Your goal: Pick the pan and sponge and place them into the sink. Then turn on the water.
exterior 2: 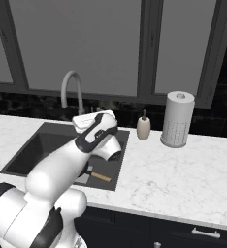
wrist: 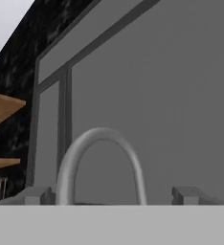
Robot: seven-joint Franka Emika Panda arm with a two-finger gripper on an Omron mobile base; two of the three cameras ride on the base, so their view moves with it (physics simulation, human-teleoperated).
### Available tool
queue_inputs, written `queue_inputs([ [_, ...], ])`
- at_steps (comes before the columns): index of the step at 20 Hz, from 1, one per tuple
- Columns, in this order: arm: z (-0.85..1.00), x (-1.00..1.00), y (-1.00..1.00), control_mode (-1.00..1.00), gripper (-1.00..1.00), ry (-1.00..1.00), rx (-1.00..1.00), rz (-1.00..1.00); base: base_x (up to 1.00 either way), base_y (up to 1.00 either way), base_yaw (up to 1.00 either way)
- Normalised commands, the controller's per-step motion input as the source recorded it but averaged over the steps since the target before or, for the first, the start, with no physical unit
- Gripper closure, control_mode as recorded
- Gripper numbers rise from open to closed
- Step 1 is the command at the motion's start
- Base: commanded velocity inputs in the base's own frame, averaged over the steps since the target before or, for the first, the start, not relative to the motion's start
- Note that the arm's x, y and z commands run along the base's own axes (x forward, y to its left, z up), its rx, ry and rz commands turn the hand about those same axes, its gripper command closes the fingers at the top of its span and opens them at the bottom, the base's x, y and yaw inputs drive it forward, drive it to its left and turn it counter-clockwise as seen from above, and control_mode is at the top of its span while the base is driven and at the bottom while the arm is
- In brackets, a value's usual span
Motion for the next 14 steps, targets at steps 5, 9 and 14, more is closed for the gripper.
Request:
queue_inputs([
  [5,-0.2,0.17,0.0,-1.0,-1.0,0.0,0.0,0.0,0.0,0.0,0.0],
  [9,-0.25,0.23,0.0,-1.0,-1.0,0.05,0.0,0.0,0.0,0.0,0.0],
  [14,-0.23,0.34,0.0,-1.0,-1.0,0.16,0.0,0.0,0.0,0.0,0.0],
])
